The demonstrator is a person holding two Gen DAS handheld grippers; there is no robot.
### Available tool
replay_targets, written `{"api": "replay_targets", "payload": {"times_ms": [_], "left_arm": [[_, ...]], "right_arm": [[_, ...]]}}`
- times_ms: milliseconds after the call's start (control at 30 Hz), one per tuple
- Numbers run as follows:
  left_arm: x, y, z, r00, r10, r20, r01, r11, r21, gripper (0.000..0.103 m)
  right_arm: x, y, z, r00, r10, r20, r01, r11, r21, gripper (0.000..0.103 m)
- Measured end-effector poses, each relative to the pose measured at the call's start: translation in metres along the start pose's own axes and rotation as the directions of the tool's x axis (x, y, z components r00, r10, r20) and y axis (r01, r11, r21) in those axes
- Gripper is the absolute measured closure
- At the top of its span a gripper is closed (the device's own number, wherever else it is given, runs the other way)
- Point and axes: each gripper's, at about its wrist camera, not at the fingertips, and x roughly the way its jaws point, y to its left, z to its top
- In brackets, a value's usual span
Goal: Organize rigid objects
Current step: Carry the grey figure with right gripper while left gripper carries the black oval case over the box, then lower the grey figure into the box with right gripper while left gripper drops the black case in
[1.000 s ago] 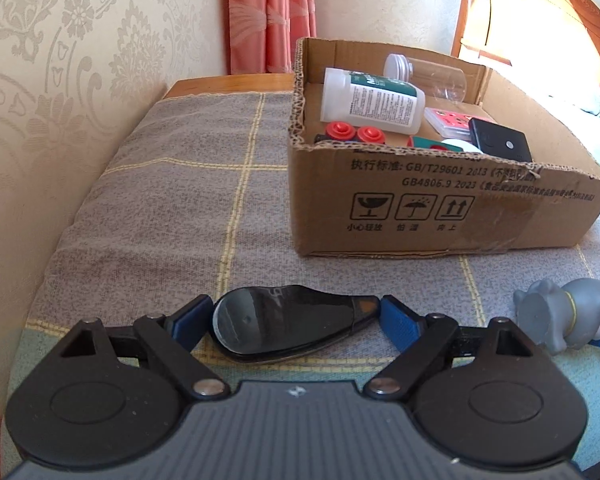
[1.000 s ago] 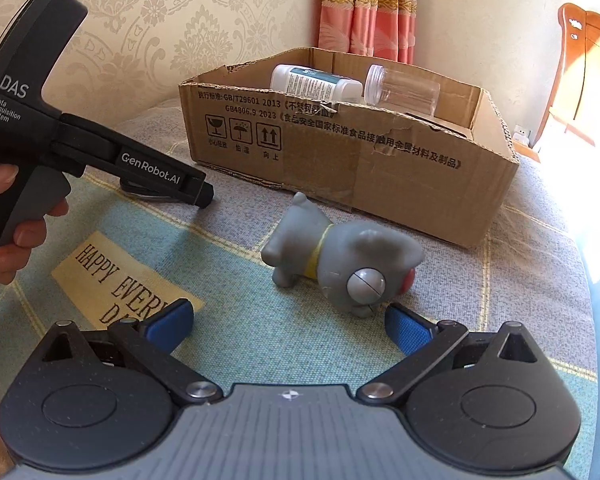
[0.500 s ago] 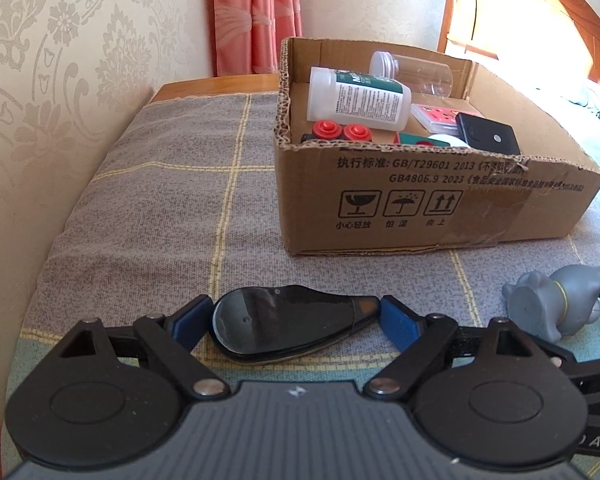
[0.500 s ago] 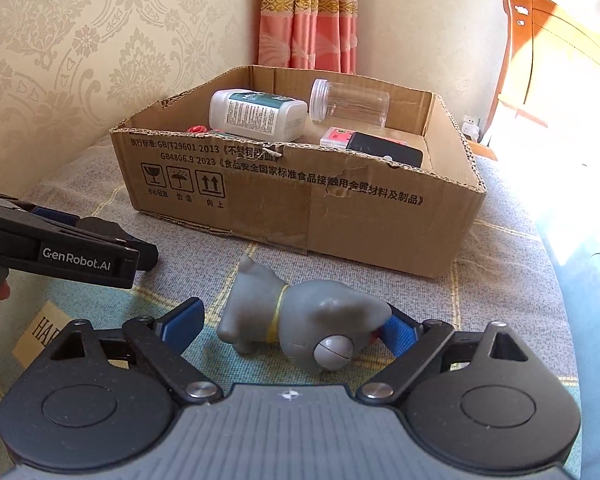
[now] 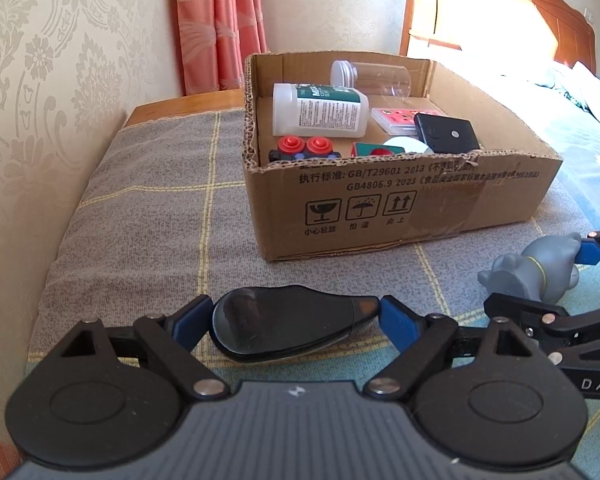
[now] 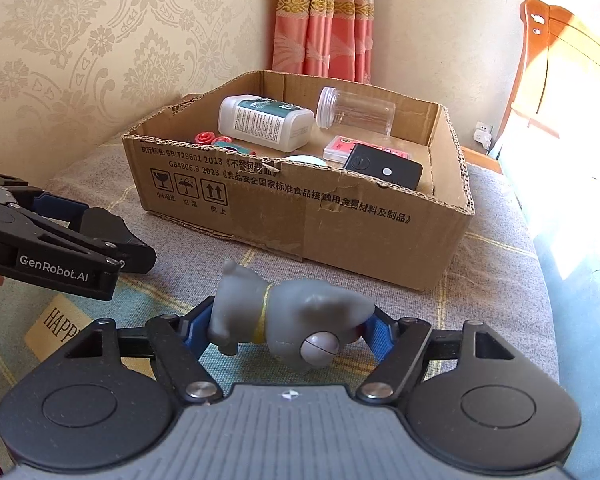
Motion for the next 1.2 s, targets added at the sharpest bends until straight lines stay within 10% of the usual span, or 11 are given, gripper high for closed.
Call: {"api": "replay_targets", "payload": {"times_ms": [700, 800, 1200], "left_arm": [[-0.042, -0.011, 0.071, 0.986, -0.051, 0.158, 0.043, 0.998, 0.056, 0.014], [-0.041, -0.013, 0.081, 0.984, -0.049, 0.169, 0.038, 0.997, 0.063, 0.014], [-0.015, -0.039, 0.131, 0.983, -0.099, 0.156, 0.083, 0.991, 0.102, 0.014]], "right_arm": [[0.002, -0.057, 0.107, 0.989, -0.022, 0.147, 0.028, 0.999, -0.045, 0.017], [0.011, -0.063, 0.107, 0.985, -0.061, 0.158, 0.066, 0.997, -0.026, 0.0], [-0.031, -0.065, 0.056, 0.987, -0.076, 0.142, 0.062, 0.993, 0.103, 0.0]]}}
